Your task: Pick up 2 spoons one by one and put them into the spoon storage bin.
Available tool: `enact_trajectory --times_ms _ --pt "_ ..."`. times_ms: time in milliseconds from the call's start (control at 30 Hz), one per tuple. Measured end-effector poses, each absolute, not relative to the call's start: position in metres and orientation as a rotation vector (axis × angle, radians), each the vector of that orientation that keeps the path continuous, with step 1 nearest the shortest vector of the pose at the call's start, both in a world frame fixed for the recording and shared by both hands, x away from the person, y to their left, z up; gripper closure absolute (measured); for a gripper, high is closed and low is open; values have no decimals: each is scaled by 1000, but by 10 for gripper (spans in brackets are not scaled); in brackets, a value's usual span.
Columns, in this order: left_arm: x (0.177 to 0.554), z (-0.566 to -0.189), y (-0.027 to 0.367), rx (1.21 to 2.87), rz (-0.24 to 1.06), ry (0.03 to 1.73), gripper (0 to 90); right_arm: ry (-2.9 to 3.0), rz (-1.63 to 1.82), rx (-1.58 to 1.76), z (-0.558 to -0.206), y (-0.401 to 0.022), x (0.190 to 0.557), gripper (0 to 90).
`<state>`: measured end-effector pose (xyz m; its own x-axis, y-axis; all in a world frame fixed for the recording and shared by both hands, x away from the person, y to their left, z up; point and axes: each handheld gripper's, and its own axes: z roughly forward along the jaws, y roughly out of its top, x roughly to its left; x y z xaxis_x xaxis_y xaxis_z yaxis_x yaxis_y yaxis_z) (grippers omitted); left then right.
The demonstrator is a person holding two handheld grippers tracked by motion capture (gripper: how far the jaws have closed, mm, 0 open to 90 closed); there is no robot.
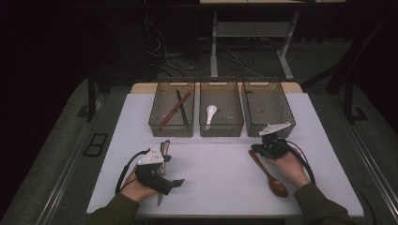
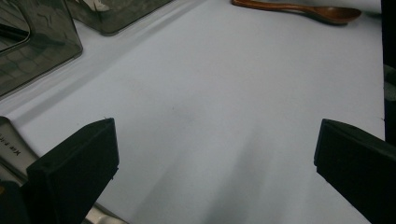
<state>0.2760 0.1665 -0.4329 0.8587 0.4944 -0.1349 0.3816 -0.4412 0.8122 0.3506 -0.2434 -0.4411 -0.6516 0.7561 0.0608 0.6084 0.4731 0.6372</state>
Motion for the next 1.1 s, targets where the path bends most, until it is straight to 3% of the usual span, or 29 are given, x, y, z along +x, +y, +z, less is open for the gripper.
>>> enact_trajectory --times_ms 833,1100 --pt "276 -435 165 2087 125 628 0 2757 1082 826 -444 -193 321 893" --pt "277 -436 165 2086 114 624 0 2687 1198 956 -430 -220 321 600"
